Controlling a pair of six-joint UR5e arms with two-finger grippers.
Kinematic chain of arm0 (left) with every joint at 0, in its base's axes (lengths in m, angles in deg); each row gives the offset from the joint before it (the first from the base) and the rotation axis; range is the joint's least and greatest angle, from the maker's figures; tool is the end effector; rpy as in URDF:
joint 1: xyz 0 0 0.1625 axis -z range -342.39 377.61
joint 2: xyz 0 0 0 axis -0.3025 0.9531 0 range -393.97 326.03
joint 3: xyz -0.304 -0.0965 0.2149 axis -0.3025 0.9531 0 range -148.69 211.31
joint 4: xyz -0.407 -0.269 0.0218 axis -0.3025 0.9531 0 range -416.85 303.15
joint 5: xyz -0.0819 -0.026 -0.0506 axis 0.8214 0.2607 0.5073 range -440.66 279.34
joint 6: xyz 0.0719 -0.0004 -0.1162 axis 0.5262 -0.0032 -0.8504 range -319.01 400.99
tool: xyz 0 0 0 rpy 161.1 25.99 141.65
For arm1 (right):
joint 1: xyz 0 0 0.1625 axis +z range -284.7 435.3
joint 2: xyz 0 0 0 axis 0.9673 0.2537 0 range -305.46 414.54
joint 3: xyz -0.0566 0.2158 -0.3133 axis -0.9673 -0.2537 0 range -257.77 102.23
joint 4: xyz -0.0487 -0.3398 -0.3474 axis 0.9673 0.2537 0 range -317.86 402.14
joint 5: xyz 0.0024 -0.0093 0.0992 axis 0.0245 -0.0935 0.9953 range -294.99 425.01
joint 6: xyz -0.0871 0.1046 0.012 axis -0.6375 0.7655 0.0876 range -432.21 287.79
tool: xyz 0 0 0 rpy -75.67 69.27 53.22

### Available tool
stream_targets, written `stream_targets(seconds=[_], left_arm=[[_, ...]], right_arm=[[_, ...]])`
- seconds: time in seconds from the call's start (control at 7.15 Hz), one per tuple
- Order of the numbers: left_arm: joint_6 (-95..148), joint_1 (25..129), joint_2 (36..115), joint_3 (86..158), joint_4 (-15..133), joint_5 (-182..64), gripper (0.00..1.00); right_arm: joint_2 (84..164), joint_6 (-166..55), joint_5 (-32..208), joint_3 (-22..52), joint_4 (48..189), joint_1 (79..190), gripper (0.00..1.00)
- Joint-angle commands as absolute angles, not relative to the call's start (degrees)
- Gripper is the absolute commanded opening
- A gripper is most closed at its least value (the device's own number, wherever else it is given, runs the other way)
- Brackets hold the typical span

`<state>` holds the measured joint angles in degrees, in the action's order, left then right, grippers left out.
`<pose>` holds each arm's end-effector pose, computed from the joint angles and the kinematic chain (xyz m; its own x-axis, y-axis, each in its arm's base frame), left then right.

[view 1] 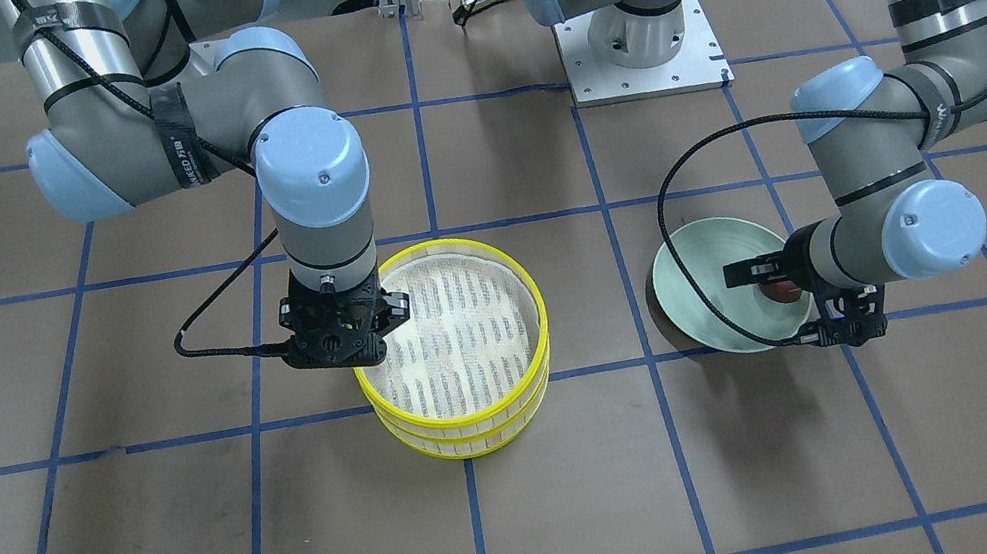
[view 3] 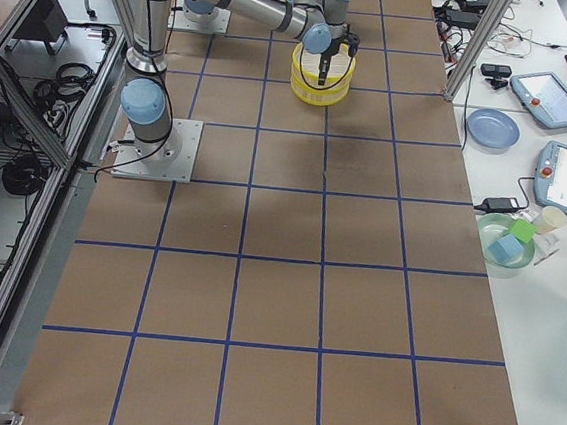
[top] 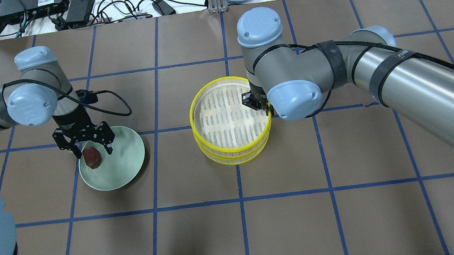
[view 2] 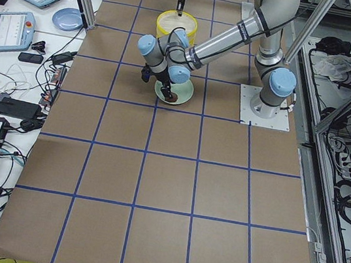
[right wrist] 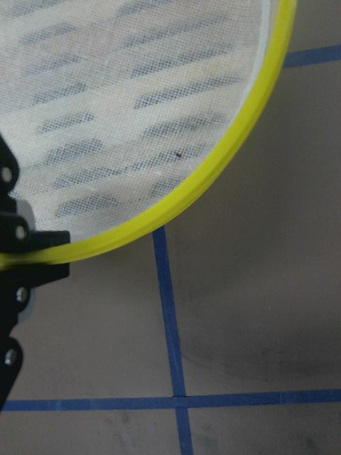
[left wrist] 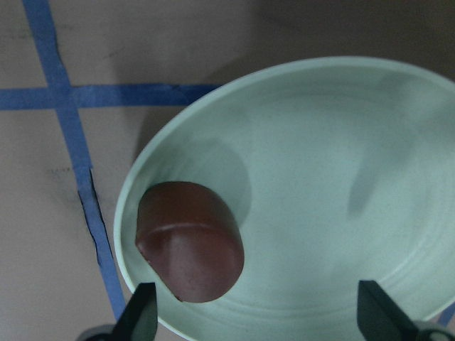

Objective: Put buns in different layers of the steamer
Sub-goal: 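Grasp the dark brown bun with the left gripper while the right releases the tier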

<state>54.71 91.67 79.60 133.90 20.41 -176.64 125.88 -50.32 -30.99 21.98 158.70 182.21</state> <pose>0.0422 -0.5813 0.0735 -0.9998 -0.0174 0.0015 -0.0153 0.9125 0.4088 0.2976 -0.5696 0.1642 -0.9904 0.0852 0.1090 0.0847 0.9964 -0.0090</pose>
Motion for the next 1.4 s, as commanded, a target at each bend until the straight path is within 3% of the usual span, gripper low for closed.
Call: stream_targets(seconds=[0.0,0.14,0.28,0.42,0.7,1.26], left_arm=[[54.1,91.6,80.6,133.7,19.8,-176.9,0.4],[54.1,91.6,80.7,133.6,19.8,-176.9,0.0],[54.1,91.6,80.7,133.3,19.8,-177.0,0.0],[54.1,91.6,80.7,132.4,19.8,-177.0,0.0],[54.0,91.6,79.8,131.6,19.9,-176.5,0.0],[39.5,93.5,75.3,125.5,23.5,-168.9,0.0]], right_arm=[[126.1,-50.6,-31.2,22.0,158.6,182.7,0.07],[126.0,-50.6,-31.2,22.2,158.6,182.8,0.08],[125.6,-50.7,-31.1,22.0,158.9,182.8,0.56],[125.6,-50.7,-30.9,22.0,158.9,182.7,0.72],[127.7,-53.7,-30.9,19.1,158.1,181.1,0.72],[141.4,-54.9,-29.2,4.0,128.3,179.8,0.72]])
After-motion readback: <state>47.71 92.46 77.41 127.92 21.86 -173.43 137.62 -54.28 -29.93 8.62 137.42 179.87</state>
